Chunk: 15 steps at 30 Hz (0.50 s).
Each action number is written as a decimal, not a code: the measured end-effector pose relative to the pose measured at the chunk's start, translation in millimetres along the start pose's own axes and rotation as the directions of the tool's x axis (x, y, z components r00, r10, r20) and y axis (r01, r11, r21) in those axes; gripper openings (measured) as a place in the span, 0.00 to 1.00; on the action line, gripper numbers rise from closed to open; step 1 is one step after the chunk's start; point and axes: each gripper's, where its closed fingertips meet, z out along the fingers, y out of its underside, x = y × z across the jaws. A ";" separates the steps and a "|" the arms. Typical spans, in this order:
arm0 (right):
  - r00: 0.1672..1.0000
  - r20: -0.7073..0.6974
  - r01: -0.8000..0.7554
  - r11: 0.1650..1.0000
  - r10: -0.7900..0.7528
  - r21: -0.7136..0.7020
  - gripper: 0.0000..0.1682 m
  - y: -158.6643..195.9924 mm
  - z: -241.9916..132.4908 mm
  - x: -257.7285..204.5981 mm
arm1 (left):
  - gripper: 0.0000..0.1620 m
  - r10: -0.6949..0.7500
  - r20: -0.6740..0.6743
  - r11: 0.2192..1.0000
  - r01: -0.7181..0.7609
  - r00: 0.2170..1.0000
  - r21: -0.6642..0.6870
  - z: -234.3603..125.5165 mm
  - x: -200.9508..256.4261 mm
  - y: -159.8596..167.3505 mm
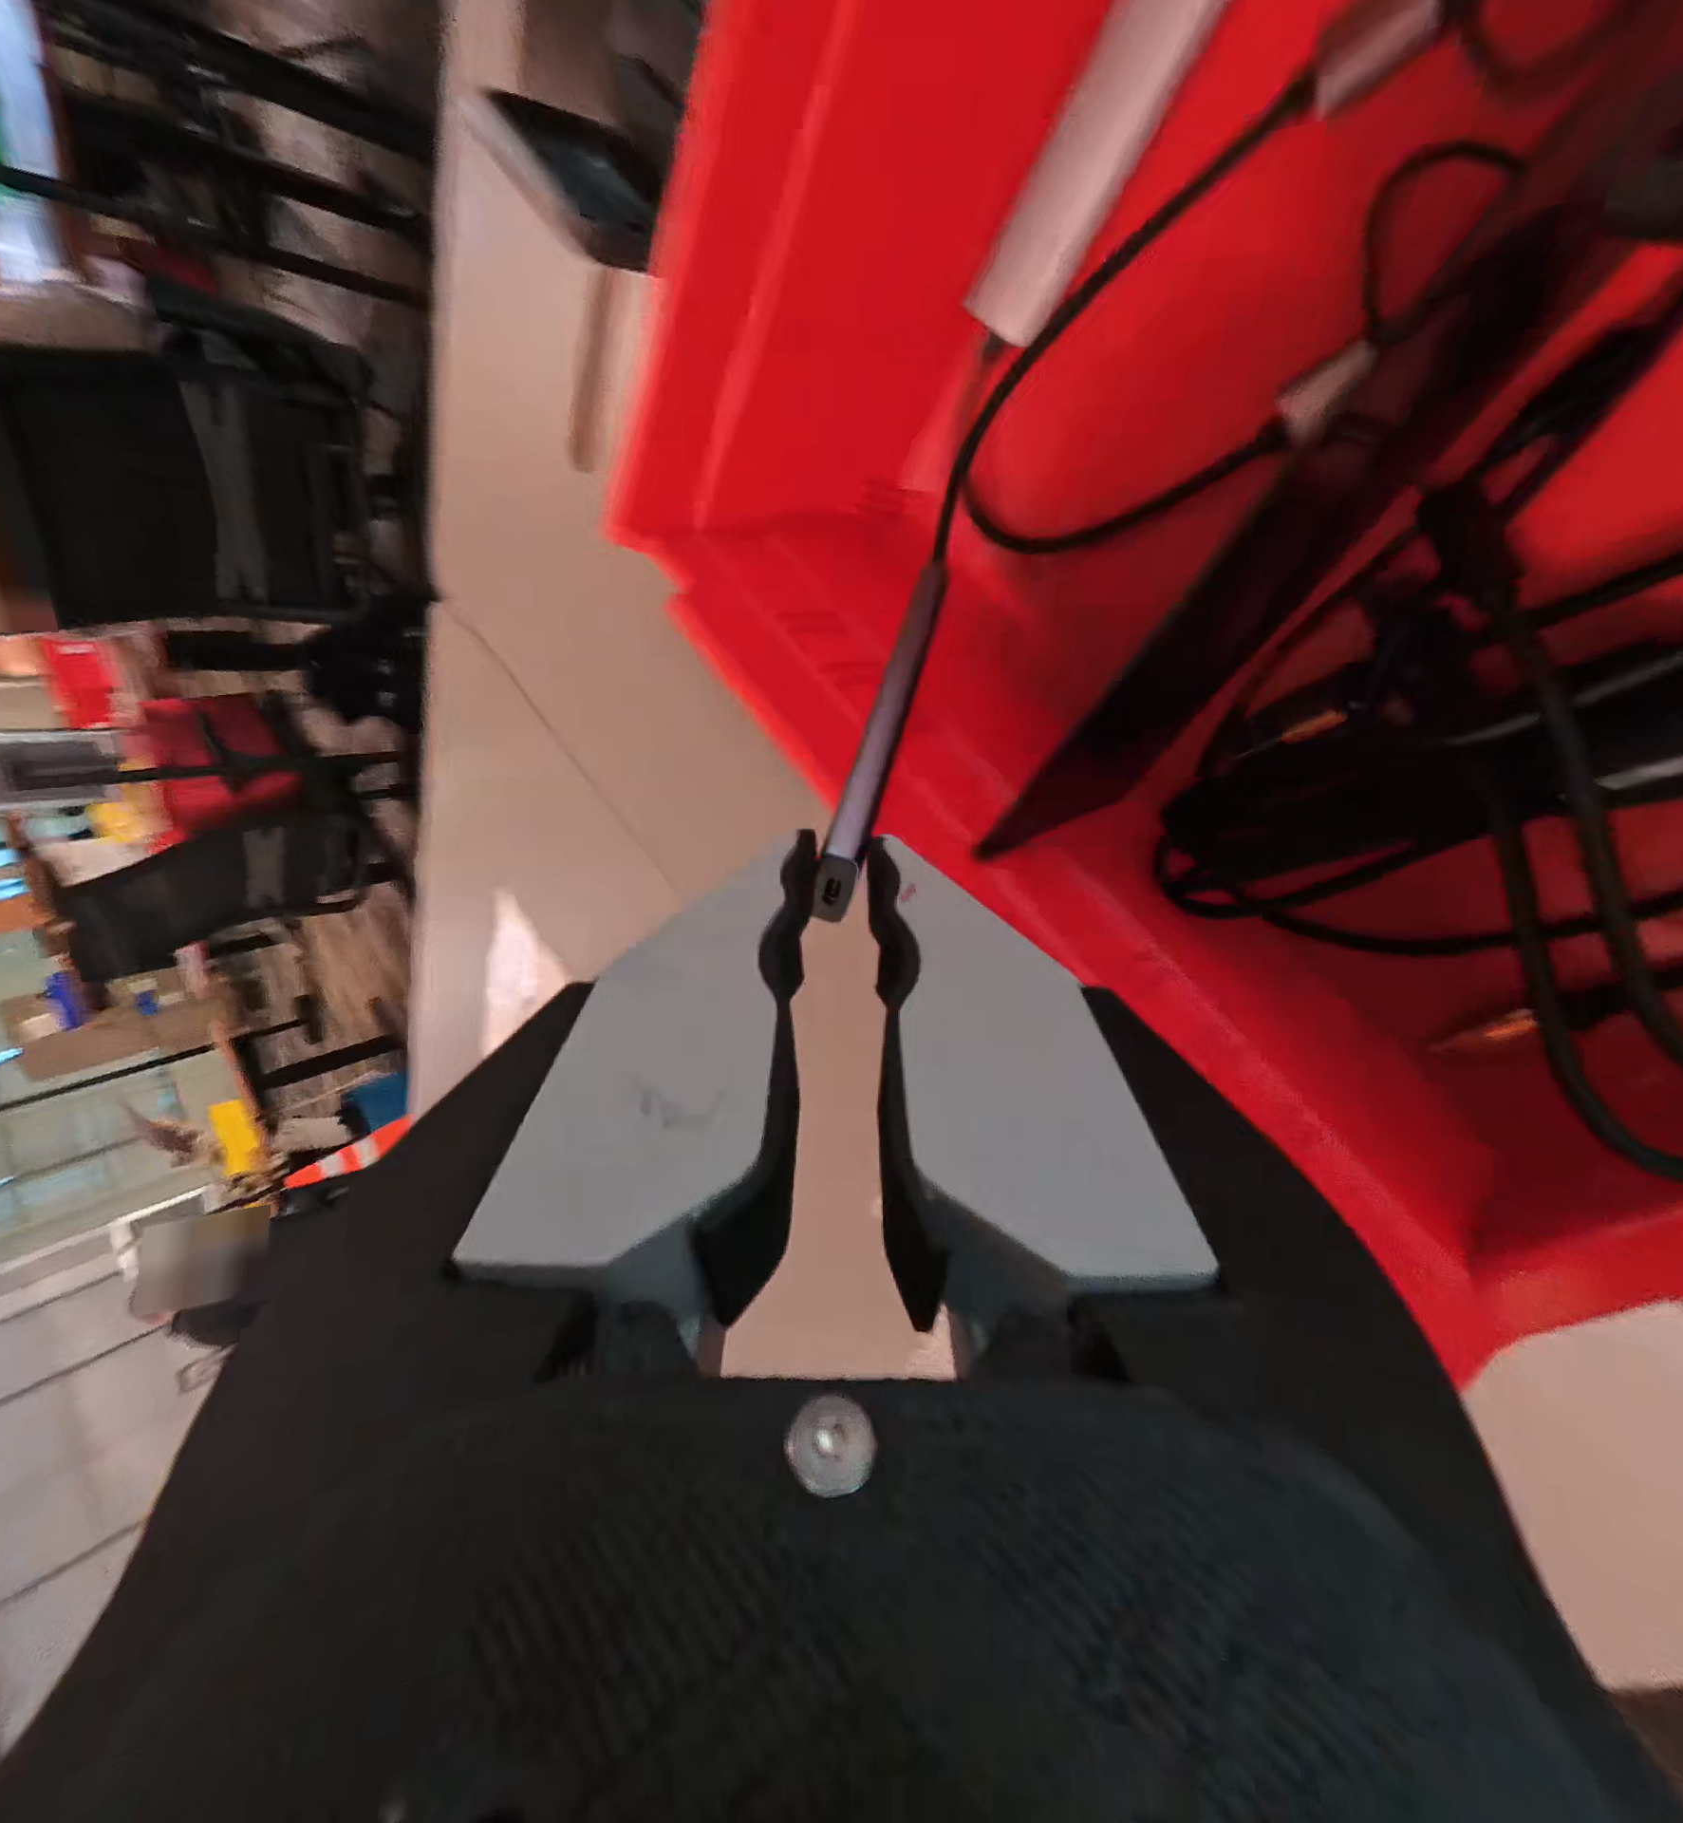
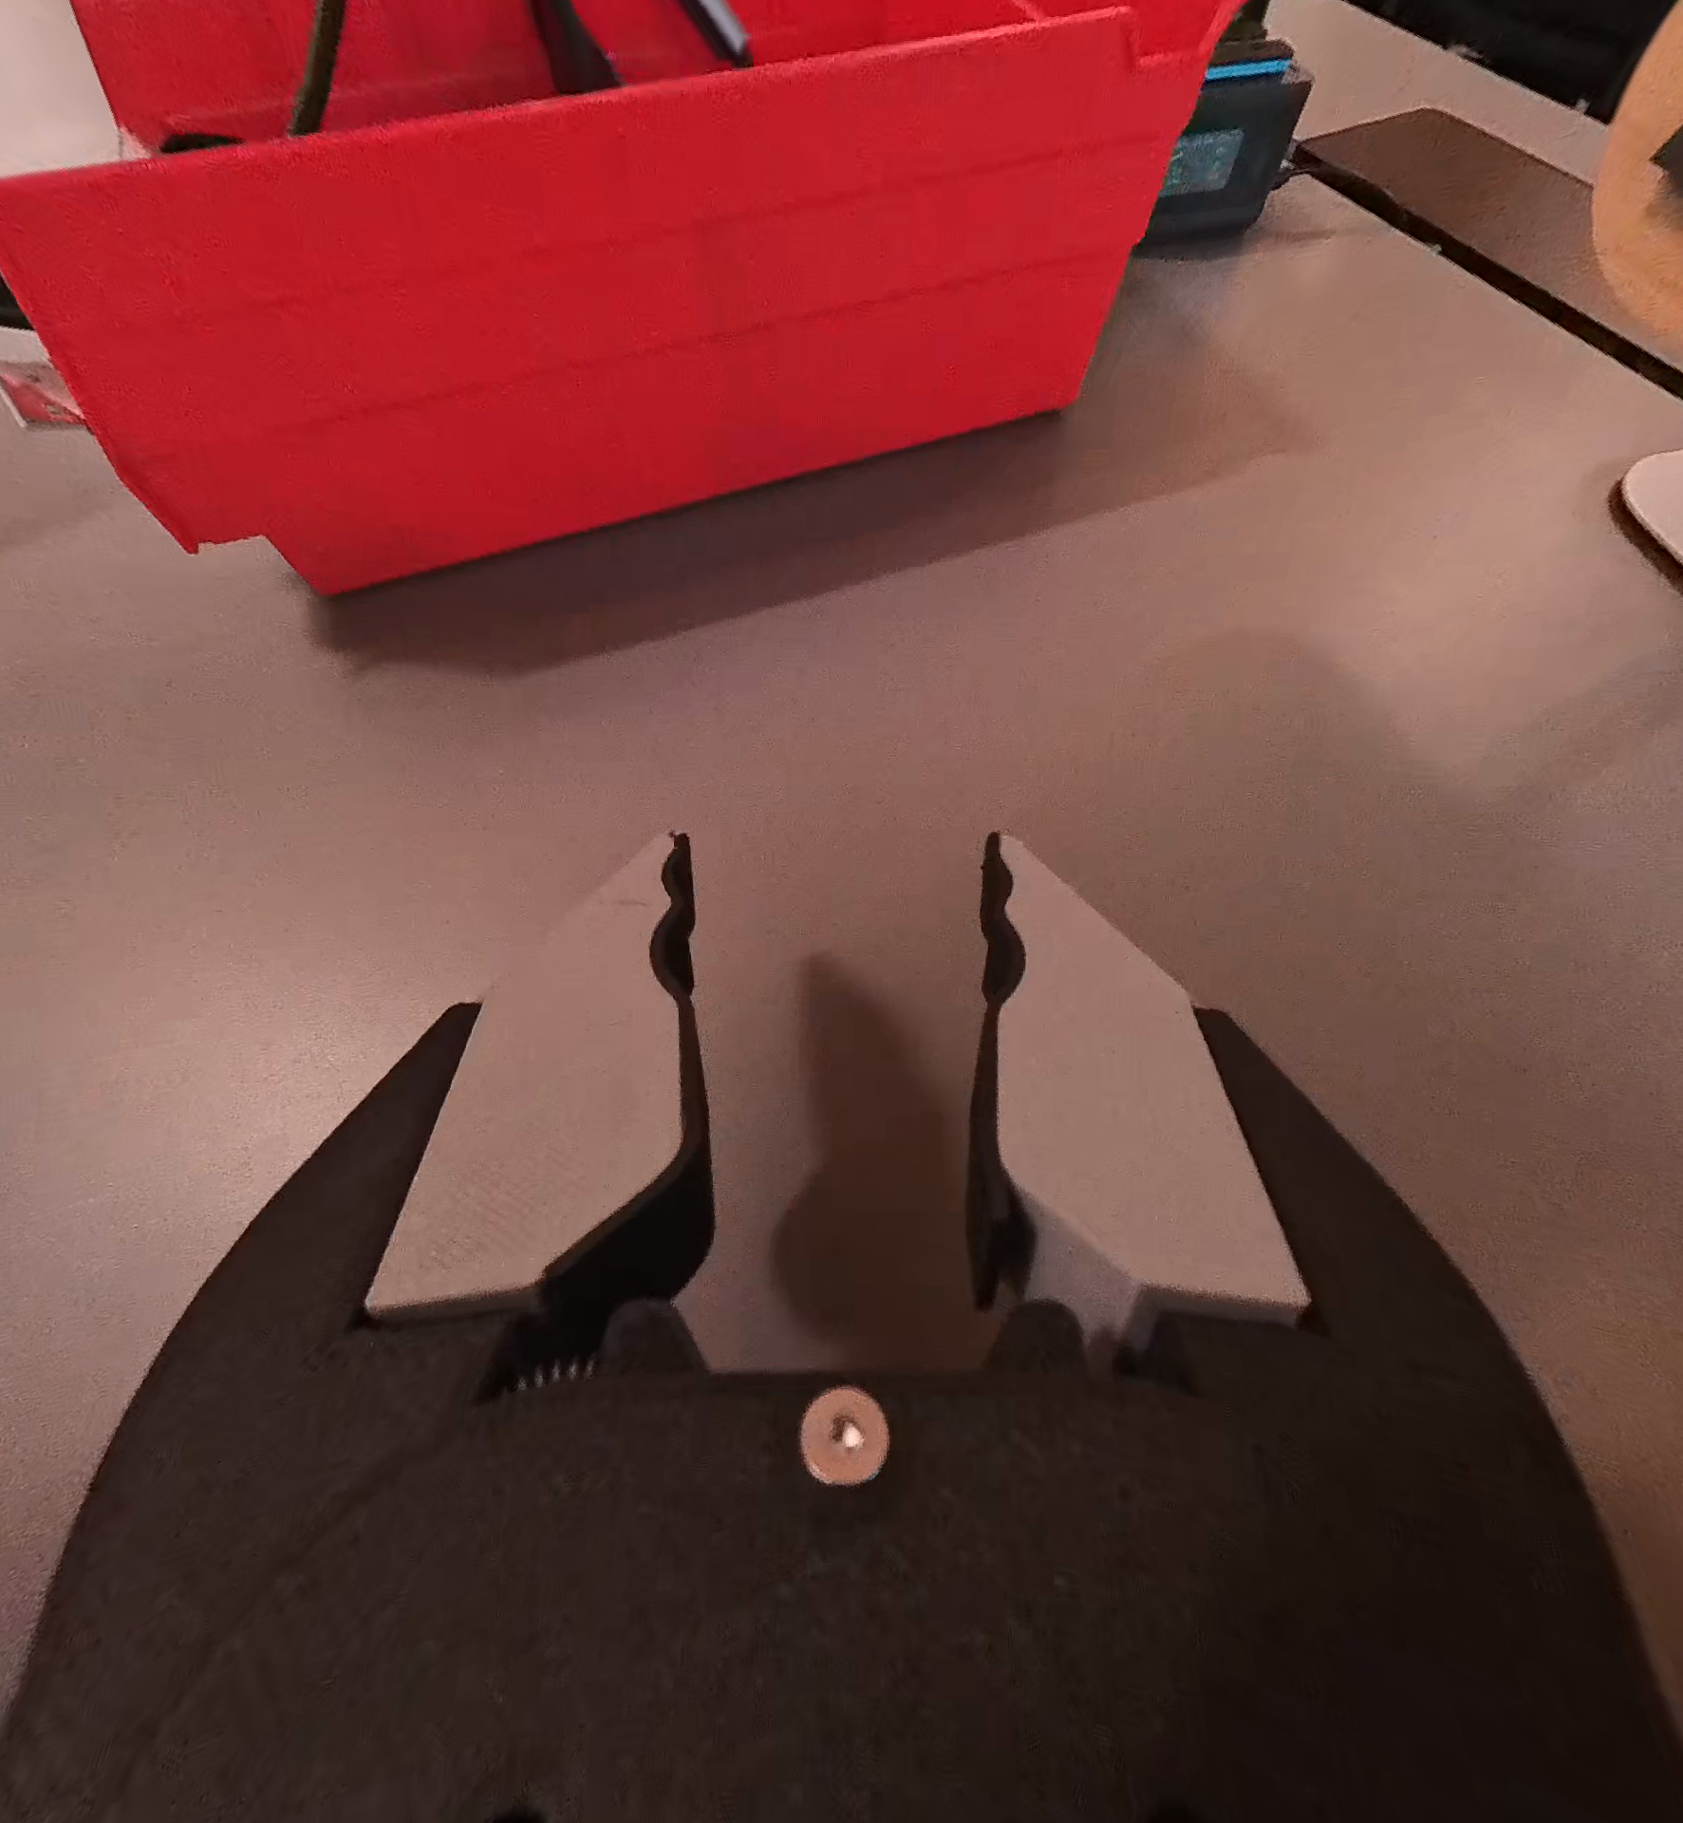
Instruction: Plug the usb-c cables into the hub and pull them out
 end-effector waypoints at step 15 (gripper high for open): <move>1.000 -0.004 -0.013 0.943 0.015 0.331 0.32 -48.1 -38.3 0.6 | 0.05 -0.232 0.289 0.739 -0.025 0.929 0.673 -214.6 7.4 -175.7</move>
